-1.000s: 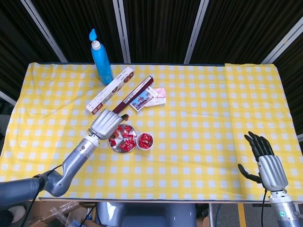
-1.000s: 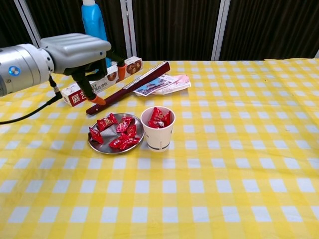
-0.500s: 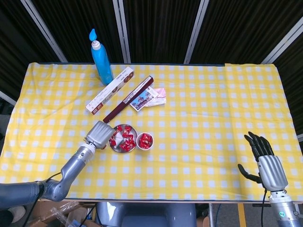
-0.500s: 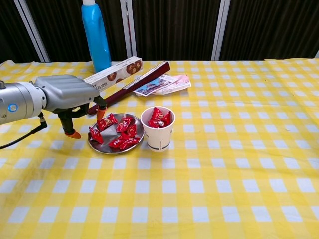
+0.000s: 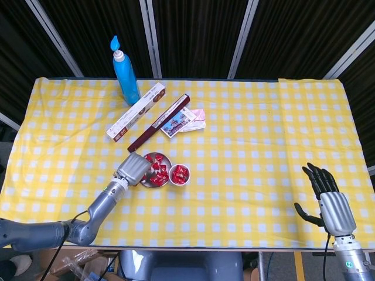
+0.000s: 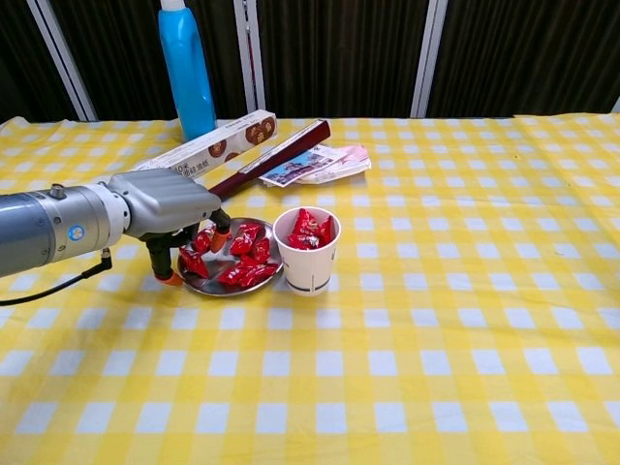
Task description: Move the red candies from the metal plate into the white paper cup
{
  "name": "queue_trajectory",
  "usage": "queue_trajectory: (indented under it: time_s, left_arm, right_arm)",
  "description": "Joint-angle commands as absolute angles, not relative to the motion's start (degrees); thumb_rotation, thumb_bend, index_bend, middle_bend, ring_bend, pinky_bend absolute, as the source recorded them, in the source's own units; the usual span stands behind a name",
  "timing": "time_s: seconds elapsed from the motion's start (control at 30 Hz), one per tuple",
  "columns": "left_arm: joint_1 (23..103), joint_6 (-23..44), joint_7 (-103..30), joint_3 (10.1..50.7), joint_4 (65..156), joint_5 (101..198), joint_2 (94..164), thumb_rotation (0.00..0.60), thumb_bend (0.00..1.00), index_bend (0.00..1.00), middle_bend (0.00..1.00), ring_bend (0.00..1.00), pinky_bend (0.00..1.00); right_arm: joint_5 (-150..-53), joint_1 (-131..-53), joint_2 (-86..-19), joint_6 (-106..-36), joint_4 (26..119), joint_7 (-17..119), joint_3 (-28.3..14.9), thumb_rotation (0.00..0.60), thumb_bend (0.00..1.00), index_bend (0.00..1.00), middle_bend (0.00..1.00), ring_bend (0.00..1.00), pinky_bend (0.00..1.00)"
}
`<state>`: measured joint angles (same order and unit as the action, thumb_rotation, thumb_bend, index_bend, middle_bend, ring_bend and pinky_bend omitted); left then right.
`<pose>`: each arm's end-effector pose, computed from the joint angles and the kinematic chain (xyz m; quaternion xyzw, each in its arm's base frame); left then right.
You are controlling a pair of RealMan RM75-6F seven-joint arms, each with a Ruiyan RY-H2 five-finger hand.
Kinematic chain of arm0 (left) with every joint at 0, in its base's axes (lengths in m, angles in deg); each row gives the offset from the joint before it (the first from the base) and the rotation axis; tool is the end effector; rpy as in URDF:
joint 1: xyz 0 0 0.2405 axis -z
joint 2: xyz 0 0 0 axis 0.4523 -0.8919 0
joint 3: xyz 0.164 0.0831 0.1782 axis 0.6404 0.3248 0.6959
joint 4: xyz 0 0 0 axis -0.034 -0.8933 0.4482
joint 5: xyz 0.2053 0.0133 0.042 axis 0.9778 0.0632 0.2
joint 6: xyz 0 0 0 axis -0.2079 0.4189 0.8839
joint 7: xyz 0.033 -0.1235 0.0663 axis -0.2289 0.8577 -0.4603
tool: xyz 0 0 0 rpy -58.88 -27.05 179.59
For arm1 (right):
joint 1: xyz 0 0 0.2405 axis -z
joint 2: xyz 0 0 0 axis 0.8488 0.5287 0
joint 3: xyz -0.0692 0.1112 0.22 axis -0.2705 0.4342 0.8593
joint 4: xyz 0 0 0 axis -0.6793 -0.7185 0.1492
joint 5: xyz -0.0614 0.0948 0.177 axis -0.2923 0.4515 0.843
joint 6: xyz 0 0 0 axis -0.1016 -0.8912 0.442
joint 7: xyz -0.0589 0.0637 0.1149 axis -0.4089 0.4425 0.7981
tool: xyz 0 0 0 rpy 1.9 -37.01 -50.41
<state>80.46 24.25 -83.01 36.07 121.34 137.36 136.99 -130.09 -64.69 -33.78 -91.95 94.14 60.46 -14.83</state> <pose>-0.1353 0.3462 -0.0530 -0.8527 -0.2239 -0.2011 0.4270 -0.2815 -0.1851 0.1443 0.5787 -0.4406 0.4762 0.4942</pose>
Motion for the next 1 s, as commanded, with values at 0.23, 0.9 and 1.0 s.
queue_trajectory:
  time_s: [0.23, 0.9, 1.0]
  left_arm:
    - [80.7, 23.6, -81.2, 35.0, 123.9, 137.5, 134.9, 0.600, 0.24, 0.40, 0.89, 0.94, 0.99]
    - [82.3, 22.9, -81.3, 34.5, 119.7, 134.0, 139.2, 0.600, 0.24, 0.42, 0.89, 0.94, 0.99]
    - [82.5, 23.0, -81.5, 34.5, 119.0, 133.7, 139.8, 0.600, 0.25, 0.42, 0.89, 0.94, 0.99]
  right_arm:
    - [-130.2, -64.7, -33.8, -92.0, 94.0, 60.5, -14.8, 0.600, 0.39, 0.00, 0.00, 0.00, 0.00]
    - [-130.2, -64.7, -33.7, -92.1, 94.1, 60.7, -14.9, 0.600, 0.39, 0.00, 0.00, 0.00, 0.00]
    - [-130.3, -64.7, -33.7, -92.2, 94.1, 60.9, -14.8, 0.600, 0.39, 0.00, 0.00, 0.00, 0.00]
